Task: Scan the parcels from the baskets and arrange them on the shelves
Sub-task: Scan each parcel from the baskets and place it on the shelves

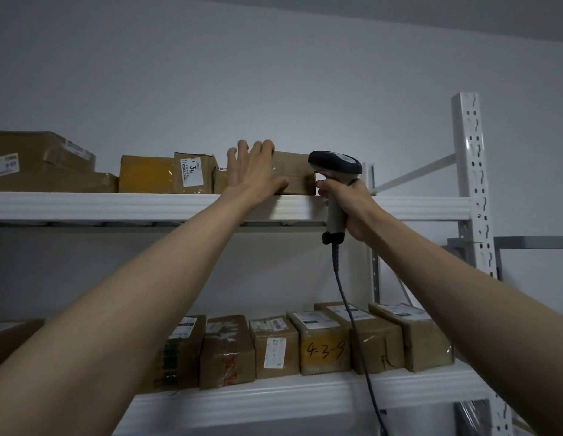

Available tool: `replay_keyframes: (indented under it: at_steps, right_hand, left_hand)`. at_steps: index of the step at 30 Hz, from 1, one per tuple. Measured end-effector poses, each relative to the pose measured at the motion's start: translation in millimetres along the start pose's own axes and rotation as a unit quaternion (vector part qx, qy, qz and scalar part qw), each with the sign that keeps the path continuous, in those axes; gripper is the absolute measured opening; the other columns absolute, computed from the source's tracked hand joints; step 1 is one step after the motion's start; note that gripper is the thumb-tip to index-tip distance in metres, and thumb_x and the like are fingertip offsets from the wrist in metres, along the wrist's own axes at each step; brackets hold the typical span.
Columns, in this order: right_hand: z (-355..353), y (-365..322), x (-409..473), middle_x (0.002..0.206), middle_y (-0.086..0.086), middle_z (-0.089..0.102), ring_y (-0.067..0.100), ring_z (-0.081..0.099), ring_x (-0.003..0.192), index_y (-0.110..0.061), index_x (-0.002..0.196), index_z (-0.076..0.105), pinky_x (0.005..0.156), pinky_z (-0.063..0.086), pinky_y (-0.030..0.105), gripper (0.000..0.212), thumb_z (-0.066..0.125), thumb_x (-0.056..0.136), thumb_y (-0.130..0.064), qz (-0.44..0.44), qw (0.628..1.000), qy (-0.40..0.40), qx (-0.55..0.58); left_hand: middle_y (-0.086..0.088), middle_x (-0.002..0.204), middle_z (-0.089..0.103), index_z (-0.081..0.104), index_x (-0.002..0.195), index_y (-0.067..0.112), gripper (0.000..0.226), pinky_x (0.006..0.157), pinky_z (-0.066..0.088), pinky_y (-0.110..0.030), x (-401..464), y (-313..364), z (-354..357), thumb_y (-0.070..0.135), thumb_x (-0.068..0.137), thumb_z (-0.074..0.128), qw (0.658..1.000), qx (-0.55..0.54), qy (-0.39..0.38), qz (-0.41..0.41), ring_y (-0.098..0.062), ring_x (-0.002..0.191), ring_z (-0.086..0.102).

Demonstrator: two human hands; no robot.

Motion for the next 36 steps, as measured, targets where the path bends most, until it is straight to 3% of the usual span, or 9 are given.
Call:
replay_keyframes:
  at_steps: [6,11,15,20,23,26,29,33,36]
  right_hand:
    - [7.3,0.9,-3.2,0.097,0.001,0.064,0.016,0.056,0.091,-0.010,0.109,0.071,0.078,0.044,0.032,0.018,0.066,0.092,-0.011,0.017,1.000,-0.014,-0.020]
    - [9.6,0.8,-10.0,0.092,-0.002,0.067,0.017,0.058,0.094,-0.021,0.092,0.070,0.081,0.046,0.030,0.011,0.066,0.092,-0.011,0.020,0.999,-0.021,-0.036]
    - [3.7,-3.9,-17.8,0.085,-0.004,0.062,0.011,0.054,0.081,-0.016,0.100,0.068,0.065,0.042,0.022,0.010,0.065,0.093,-0.009,0.016,0.999,-0.011,-0.050]
    - [-15.0,-4.5,-37.0,0.091,-0.003,0.063,0.009,0.054,0.081,-0.021,0.100,0.068,0.064,0.043,0.024,0.013,0.067,0.091,-0.011,0.029,0.997,0.011,-0.069]
    - [-28.6,-0.8,-56.4,0.088,-0.003,0.063,0.012,0.057,0.085,-0.025,0.090,0.067,0.073,0.048,0.025,0.015,0.068,0.091,-0.010,0.034,0.996,0.021,-0.085]
    - [-43.3,13.2,-85.9,0.102,0.007,0.064,0.021,0.059,0.095,-0.015,0.112,0.068,0.087,0.054,0.038,0.022,0.068,0.090,-0.011,0.081,0.989,0.008,-0.124]
    - [-65.9,24.4,-128.6,0.115,0.007,0.066,0.023,0.064,0.106,-0.013,0.117,0.064,0.086,0.058,0.038,0.025,0.068,0.092,-0.009,0.116,0.984,-0.012,-0.135]
    - [-110.4,38.1,-193.1,0.116,0.010,0.066,0.026,0.067,0.108,-0.014,0.117,0.064,0.086,0.062,0.044,0.028,0.068,0.091,-0.007,0.165,0.975,-0.033,-0.146]
    - [-151.7,55.6,-246.5,0.109,0.006,0.072,0.023,0.071,0.103,-0.018,0.115,0.067,0.086,0.062,0.044,0.026,0.068,0.090,-0.011,0.216,0.961,-0.036,-0.168]
  left_hand:
    - [-0.009,0.145,0.047,0.042,0.140,0.016,0.070,0.120,0.016,-0.052,3.0,-10.5,15.2,0.055,0.087,0.066,0.999,0.026,-0.029,-0.019,-0.036,0.138,0.034]
    - [-0.011,0.151,0.038,0.039,0.146,0.019,0.077,0.120,0.012,-0.056,2.9,-15.0,24.8,0.067,0.088,0.057,0.997,0.044,-0.051,-0.022,-0.038,0.144,0.026]
    - [-0.011,0.159,0.028,0.031,0.153,0.022,0.083,0.121,0.007,-0.057,0.1,-20.6,27.3,0.071,0.089,0.052,0.997,0.020,-0.064,-0.033,-0.039,0.150,0.014]
    - [-0.012,0.160,0.028,0.032,0.154,0.020,0.081,0.122,0.014,-0.050,-19.9,-13.9,14.0,0.060,0.089,0.059,0.996,-0.082,-0.010,-0.037,-0.035,0.149,0.019]
    - [-0.012,0.149,0.040,0.047,0.142,0.016,0.066,0.114,0.030,-0.044,-47.7,7.1,2.1,0.051,0.088,0.061,0.990,-0.130,0.047,-0.014,-0.034,0.138,0.036]
    - [-0.010,0.141,0.044,0.052,0.132,0.016,0.055,0.106,0.038,-0.045,-82.8,32.5,-0.1,0.049,0.087,0.056,0.983,-0.168,0.069,-0.009,-0.031,0.130,0.042]
    - [-0.010,0.132,0.044,0.052,0.120,0.017,0.045,0.094,0.042,-0.040,-122.4,69.0,3.6,0.049,0.088,0.053,0.978,-0.197,0.071,0.006,-0.025,0.120,0.044]
    - [-0.010,0.120,0.047,0.052,0.109,0.017,0.038,0.083,0.045,-0.039,-195.6,125.9,18.3,0.048,0.086,0.053,0.969,-0.243,0.038,0.023,-0.025,0.105,0.048]
    - [-0.009,0.115,0.048,0.054,0.107,0.016,0.033,0.080,0.038,-0.033,-259.3,177.4,36.4,0.041,0.087,0.053,0.957,-0.282,-0.029,0.055,-0.023,0.102,0.047]
Point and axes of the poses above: each hand's wrist, its own x-axis towards the middle knuckle, its own z-axis out of the palm, y = z × x, the point moved 9 cm from there along x, towards the middle knuckle
